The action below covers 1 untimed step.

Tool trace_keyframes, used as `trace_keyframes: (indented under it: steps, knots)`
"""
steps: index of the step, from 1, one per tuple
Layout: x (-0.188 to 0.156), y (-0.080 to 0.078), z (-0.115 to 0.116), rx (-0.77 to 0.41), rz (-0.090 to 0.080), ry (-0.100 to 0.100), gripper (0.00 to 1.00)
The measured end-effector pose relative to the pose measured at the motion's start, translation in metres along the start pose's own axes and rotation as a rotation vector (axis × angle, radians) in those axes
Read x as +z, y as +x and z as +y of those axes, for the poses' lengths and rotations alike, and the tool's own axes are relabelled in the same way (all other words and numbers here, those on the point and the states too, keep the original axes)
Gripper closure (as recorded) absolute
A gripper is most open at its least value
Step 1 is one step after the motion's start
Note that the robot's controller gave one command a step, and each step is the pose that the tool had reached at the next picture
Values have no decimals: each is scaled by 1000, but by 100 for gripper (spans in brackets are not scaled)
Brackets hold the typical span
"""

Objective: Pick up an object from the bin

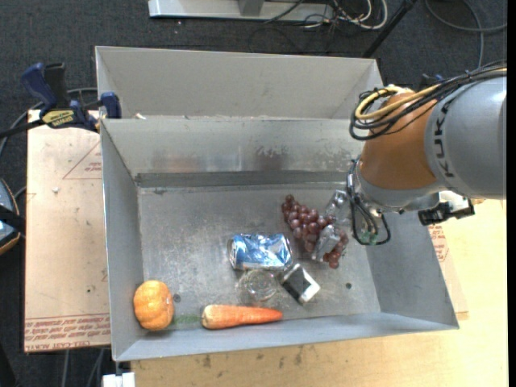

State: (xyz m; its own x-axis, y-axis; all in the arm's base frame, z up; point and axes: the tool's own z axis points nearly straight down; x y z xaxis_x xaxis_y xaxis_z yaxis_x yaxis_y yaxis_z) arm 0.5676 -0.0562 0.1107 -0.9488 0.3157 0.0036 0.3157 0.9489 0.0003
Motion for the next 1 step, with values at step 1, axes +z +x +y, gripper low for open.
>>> trace_keyframes:
  steps: [1]
  knots:
    - [-17,-1,0,0,-5,-1,100]
